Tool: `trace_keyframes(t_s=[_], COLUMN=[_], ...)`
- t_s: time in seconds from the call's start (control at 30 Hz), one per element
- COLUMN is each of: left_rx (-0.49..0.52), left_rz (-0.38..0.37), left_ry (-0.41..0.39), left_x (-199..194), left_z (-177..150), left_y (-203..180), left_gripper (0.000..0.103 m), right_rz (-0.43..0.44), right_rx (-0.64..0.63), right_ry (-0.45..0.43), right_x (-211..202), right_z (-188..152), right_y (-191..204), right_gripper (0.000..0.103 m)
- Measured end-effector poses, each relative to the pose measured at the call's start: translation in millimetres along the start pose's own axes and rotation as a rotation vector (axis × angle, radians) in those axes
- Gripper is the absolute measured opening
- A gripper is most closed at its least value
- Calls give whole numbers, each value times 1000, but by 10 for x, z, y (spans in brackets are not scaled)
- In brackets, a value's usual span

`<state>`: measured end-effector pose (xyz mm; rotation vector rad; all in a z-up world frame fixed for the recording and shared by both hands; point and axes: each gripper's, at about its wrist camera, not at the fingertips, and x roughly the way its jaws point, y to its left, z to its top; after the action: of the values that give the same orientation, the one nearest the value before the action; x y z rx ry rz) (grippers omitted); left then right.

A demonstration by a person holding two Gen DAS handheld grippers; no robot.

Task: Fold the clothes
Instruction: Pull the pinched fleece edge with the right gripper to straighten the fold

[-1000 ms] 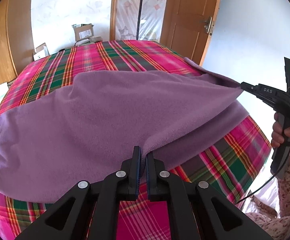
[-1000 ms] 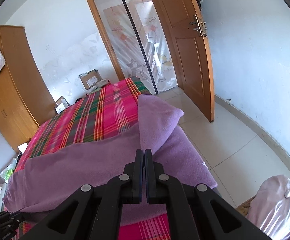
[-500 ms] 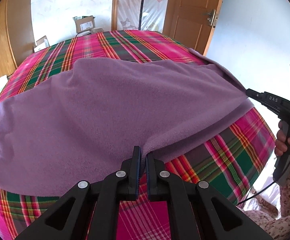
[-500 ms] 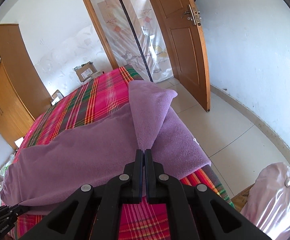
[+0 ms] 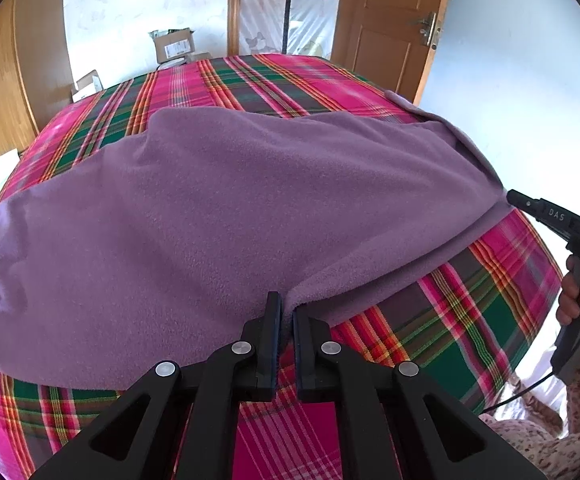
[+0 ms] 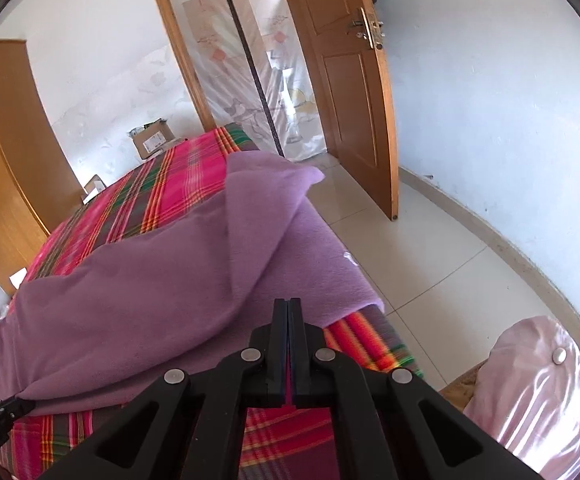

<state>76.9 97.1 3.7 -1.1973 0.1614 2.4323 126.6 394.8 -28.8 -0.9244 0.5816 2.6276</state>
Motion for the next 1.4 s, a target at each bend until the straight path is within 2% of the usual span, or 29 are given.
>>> trace_keyframes(t_s=[0.23,0.37,0.53,0.67,0.7,0.77,1.03,1.4], left_rx=[-15,-24,-26,-31,-31,-32,-33,-19], left_rz=[-1,-3,-2,-2,-1,1,4,4], left_ry=[2,3,3,3,3,2,3,4], left_x=[1,3,3,4,5,6,1,-20], left_z=[4,3,1,3,3,3,7,-15], left_y=[8,13,6,4,2,-1,0,0], left_gripper=[6,6,6,6,6,6,6,6], right_rz=[108,115,94,-11,-19,-35,-12,-39], right_rx=[77,47,-64,-112,-112,-112,-88,-71], right_ry=[-3,-2,51,60,51,32,-38,20], right_x=[31,88,260,362,353,334,73,176], right_z=[158,251,325,330,329,327,373,168], right_y=[-59,17,245,359,352,336,297,190], right_gripper=[2,22,28,26,16,5,4,5])
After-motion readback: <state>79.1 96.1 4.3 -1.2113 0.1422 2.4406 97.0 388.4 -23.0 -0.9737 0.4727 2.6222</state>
